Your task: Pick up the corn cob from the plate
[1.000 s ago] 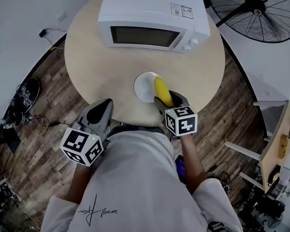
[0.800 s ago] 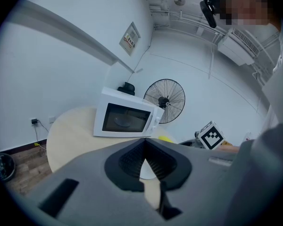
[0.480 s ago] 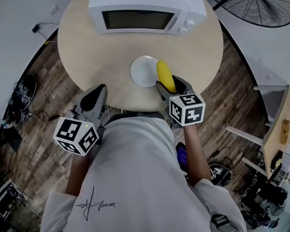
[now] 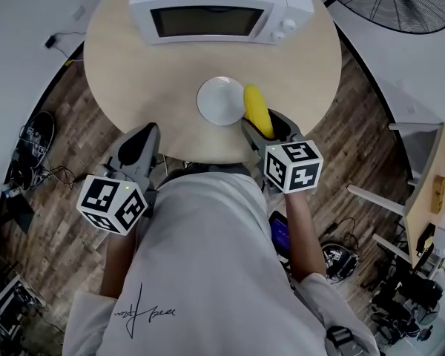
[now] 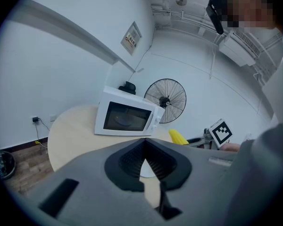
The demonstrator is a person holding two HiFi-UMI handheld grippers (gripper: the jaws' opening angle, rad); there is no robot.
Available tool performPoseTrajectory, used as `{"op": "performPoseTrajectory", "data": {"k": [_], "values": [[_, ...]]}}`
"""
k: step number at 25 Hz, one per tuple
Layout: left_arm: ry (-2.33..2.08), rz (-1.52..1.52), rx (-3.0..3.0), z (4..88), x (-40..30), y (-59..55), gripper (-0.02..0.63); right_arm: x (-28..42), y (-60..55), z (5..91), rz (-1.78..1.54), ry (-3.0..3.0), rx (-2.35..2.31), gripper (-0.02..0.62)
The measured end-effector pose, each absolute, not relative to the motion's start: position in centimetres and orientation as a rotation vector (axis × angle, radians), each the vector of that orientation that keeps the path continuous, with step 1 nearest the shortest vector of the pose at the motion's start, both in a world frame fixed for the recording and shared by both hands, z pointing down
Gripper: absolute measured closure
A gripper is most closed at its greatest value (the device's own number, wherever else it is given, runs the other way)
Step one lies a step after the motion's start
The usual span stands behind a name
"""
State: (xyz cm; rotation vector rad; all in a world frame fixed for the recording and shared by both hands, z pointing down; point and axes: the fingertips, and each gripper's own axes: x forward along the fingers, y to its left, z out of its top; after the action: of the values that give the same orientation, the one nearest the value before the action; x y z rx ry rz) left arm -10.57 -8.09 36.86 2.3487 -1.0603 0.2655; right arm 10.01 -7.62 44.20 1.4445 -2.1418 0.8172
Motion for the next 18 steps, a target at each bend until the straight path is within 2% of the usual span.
{"op": "performPoseTrajectory", "data": {"k": [18], "values": [[-1.09,0.246,2.363,36.2,-10.5,-7.8,0.614,11.3,-6.3,39.7,0.748,-2.23,1.589,0.328]]}}
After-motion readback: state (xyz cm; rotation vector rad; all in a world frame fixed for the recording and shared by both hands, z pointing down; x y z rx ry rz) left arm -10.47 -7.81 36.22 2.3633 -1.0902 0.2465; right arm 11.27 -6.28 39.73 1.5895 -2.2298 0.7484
